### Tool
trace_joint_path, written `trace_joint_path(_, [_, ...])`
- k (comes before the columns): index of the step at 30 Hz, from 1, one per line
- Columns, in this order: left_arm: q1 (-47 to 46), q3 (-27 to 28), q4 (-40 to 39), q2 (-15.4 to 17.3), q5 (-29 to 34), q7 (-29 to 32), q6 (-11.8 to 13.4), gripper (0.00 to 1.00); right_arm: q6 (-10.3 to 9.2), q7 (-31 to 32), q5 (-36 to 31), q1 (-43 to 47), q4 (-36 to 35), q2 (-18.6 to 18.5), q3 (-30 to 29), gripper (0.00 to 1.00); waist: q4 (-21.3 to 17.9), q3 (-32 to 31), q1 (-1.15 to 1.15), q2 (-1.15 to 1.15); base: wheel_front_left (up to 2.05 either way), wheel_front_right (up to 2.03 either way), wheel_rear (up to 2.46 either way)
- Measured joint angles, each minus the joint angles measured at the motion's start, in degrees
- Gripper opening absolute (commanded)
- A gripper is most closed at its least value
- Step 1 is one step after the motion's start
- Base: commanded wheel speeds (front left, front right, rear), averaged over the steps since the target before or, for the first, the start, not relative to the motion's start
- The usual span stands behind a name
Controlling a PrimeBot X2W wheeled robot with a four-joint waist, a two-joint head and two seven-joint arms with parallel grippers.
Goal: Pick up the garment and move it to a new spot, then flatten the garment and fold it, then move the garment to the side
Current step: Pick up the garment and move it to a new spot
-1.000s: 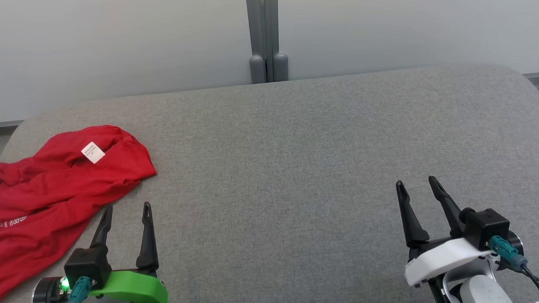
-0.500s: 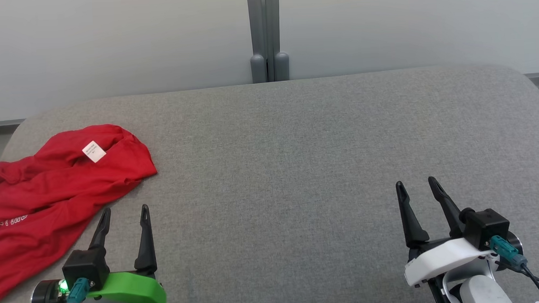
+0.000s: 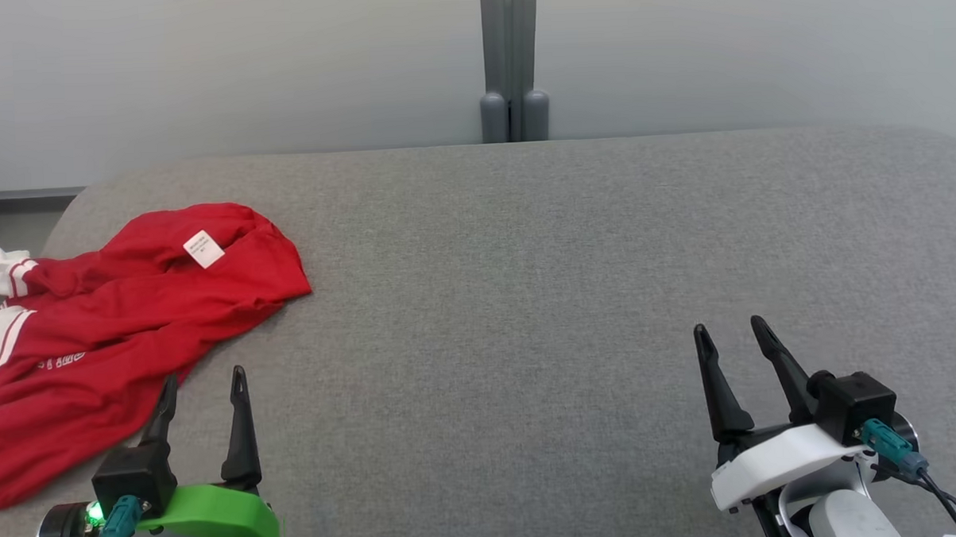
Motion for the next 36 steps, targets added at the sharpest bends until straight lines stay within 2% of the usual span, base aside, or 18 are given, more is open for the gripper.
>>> trace_joint_path(27, [1.83, 3.28, -0.20, 4.02, -2.22, 0.69, 1.76, 1.00, 0.01, 0.00, 2.37, 0.40, 0.83, 0.02, 1.97, 1.00, 18.32, -0.91, 0.00, 0.00, 0.00, 0.00, 0.00])
trace_joint_path(36, [2.86, 4.44, -0.74, 4.80, -3.20, 0.24, 2.54, 1.00, 0.01, 0.00, 2.77, 0.39, 0.99, 0.03, 2.79, 1.00, 21.84, -0.53, 0.00, 0.00, 0.00, 0.00, 0.00])
